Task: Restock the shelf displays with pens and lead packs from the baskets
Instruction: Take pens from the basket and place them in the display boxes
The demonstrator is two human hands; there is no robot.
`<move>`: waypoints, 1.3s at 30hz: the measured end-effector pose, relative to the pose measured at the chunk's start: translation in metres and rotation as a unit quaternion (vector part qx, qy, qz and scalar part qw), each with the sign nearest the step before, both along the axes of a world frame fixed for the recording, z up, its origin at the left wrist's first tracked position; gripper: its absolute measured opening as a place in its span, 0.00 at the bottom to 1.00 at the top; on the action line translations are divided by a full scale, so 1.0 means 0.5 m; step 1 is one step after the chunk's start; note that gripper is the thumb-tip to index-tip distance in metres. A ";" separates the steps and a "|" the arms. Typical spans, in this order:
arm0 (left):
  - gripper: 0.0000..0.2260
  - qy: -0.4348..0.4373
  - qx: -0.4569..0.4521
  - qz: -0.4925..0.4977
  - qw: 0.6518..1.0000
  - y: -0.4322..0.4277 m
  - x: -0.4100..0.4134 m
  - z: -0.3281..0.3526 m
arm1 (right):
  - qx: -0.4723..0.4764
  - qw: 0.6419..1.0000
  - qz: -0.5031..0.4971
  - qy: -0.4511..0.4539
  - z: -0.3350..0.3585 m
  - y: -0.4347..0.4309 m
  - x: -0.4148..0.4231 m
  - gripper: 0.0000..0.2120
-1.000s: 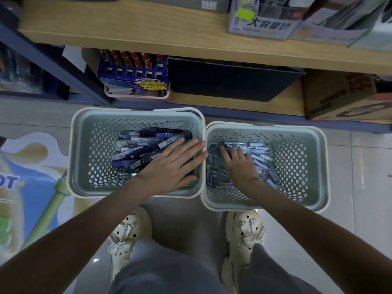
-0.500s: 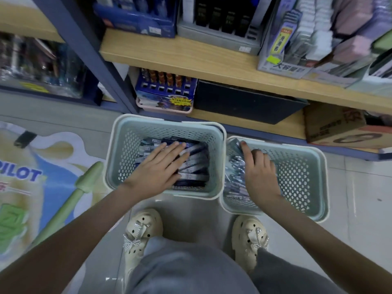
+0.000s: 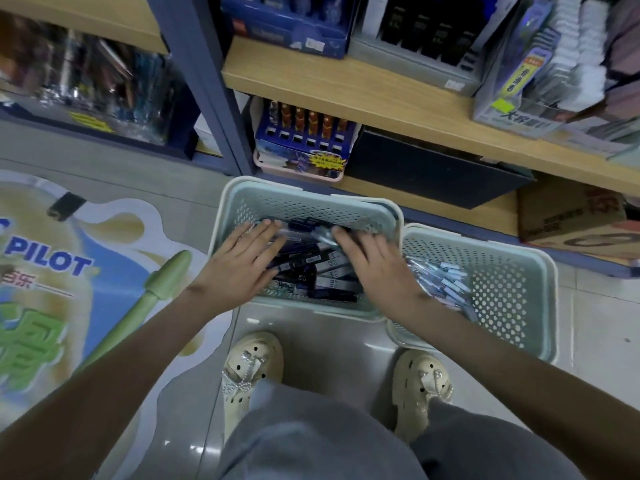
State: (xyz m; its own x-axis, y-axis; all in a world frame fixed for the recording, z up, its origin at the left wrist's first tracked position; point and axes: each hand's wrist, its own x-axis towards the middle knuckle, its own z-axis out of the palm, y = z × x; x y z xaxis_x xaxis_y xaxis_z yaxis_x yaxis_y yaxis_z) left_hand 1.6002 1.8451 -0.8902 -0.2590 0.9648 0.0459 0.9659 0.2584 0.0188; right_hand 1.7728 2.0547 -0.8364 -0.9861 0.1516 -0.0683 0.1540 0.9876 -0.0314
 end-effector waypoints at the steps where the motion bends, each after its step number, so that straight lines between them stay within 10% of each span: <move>1: 0.25 0.001 -0.001 0.007 1.000 -0.005 -0.002 -0.005 | 0.003 0.999 0.034 -0.027 -0.019 -0.005 -0.016 0.52; 7: 0.25 -0.007 -0.002 0.022 1.000 -0.011 -0.002 -0.013 | -0.013 0.964 0.160 -0.212 -0.128 -0.014 -0.092 0.38; 15: 0.26 -0.013 -0.035 0.014 0.999 -0.009 -0.003 -0.007 | 0.024 0.962 0.137 -0.234 -0.151 -0.012 -0.106 0.36; 25: 0.25 -0.017 0.016 -0.057 0.998 0.176 0.108 0.028 | -0.059 0.991 -0.056 0.110 -0.054 0.106 0.049 0.21; 29: 0.26 -0.032 0.025 -0.112 0.993 0.247 0.164 0.029 | -0.123 0.975 -0.184 0.032 -0.108 0.149 0.139 0.22; 39: 0.27 -0.030 0.002 -0.191 0.981 0.270 0.174 -0.010 | -0.227 0.956 -0.079 -0.171 -0.264 0.162 0.179 0.33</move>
